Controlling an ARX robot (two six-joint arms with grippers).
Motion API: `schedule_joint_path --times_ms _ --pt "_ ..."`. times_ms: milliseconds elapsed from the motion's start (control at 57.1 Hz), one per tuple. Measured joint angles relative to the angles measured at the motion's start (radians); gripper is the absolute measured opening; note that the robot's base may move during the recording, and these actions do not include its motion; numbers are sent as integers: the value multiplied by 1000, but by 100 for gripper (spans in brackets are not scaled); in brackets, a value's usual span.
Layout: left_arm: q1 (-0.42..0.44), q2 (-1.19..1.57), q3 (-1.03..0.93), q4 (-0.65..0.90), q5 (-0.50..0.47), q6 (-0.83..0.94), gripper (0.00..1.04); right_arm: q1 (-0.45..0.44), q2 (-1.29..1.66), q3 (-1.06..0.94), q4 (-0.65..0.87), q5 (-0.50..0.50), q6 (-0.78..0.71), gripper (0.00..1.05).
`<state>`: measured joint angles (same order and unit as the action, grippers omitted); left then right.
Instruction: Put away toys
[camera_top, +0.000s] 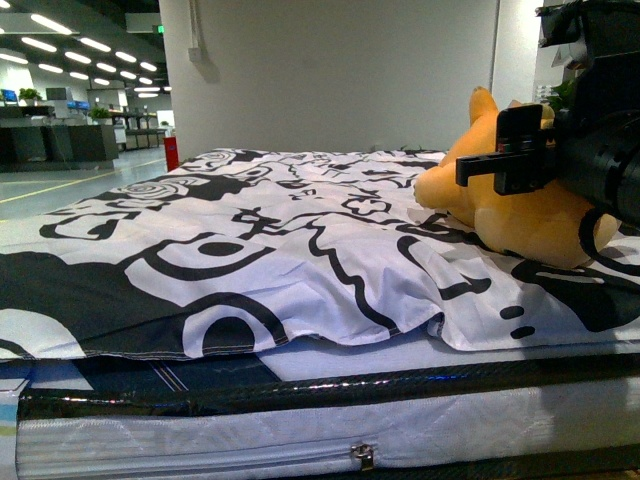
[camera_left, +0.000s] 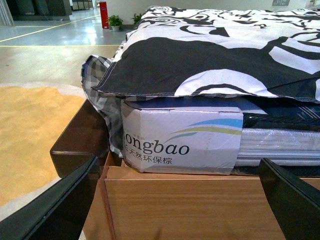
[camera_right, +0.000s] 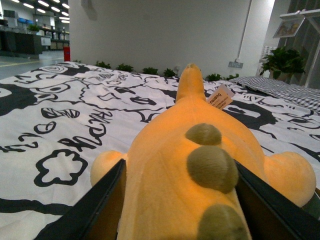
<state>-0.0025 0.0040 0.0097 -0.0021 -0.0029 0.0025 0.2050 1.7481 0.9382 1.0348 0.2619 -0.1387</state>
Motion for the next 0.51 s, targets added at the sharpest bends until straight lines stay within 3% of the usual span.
schedule_joint_path --times_ms 245,508 --pt "0 0 0 0 0 0 99 -32 -79 -43 -47 -51 55 7" --pt "0 0 0 0 0 0 99 -113 -216 -104 -106 -174 137 5"
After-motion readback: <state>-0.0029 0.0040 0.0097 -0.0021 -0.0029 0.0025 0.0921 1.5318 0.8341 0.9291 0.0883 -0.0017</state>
